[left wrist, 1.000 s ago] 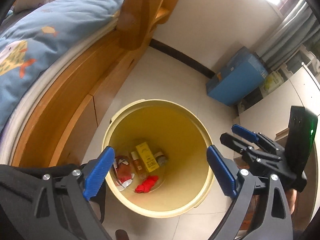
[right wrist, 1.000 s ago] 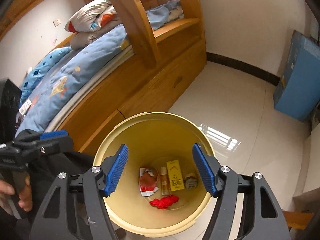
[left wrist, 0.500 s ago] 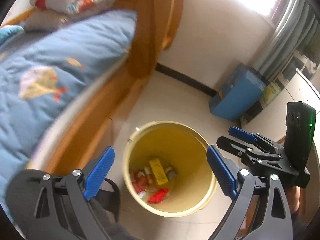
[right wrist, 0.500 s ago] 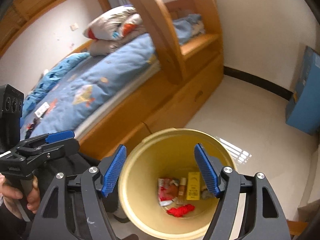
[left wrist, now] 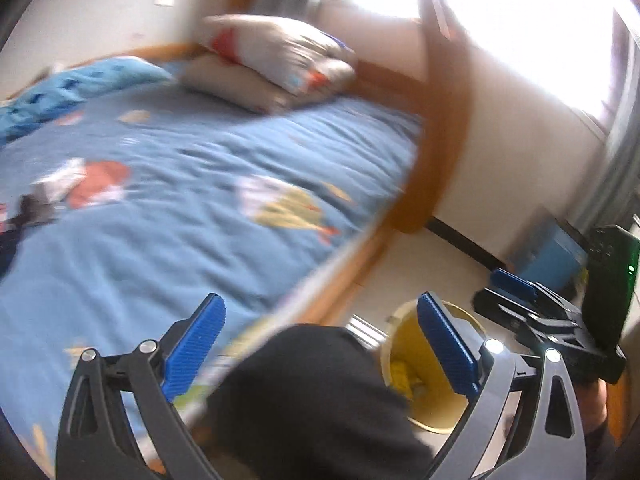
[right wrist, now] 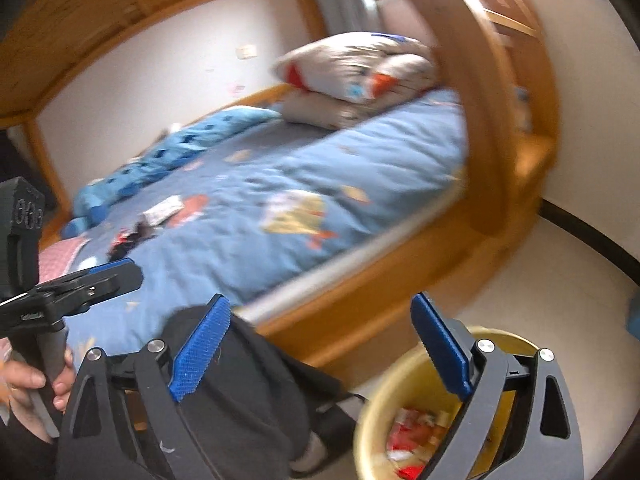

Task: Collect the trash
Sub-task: 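Move both tools back over the bed toward the remaining items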

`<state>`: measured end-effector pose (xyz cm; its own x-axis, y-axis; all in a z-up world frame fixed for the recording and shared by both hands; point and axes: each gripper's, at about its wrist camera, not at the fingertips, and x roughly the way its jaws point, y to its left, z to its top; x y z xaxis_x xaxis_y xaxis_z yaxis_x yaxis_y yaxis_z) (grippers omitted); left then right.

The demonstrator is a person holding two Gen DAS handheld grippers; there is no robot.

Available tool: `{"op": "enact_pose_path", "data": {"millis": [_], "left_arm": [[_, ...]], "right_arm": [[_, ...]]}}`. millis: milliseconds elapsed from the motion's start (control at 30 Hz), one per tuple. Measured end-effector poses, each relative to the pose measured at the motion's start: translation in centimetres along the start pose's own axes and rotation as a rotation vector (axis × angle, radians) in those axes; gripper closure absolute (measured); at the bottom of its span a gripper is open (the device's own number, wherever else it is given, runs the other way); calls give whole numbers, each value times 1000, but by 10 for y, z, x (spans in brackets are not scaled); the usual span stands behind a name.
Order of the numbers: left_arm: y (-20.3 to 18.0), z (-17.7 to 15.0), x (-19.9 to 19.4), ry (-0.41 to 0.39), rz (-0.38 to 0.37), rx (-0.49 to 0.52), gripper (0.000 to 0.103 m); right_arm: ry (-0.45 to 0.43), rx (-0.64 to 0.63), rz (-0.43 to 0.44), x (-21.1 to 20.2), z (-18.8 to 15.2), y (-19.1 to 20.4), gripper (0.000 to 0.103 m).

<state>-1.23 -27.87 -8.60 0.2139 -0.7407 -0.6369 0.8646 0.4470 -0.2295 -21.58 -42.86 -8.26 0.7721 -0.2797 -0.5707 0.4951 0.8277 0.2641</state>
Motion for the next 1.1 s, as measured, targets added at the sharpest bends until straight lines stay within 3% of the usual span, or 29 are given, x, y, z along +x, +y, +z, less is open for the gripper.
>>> {"op": "enact_pose_path", "data": {"millis": [333,467,600,833,1100], "left_arm": [[111,-8,-73,-120,310,-149,4],[162,-17,-99,-146,476,-208,4],[207,-24,-120,-164,581,-279,4],[267,-35,-139,-167,664,-379,4],[324,-33,-140,-152,708,-436,4]], "right_arm": [[-84,-185,247,49,29,129,9],[-78,-238,311,74,31,175,9],[-43,-253,374,99,32,218,9],[-51,-294,444,140,39,293,9],[14,-315,473,191,43,344,9]]}}
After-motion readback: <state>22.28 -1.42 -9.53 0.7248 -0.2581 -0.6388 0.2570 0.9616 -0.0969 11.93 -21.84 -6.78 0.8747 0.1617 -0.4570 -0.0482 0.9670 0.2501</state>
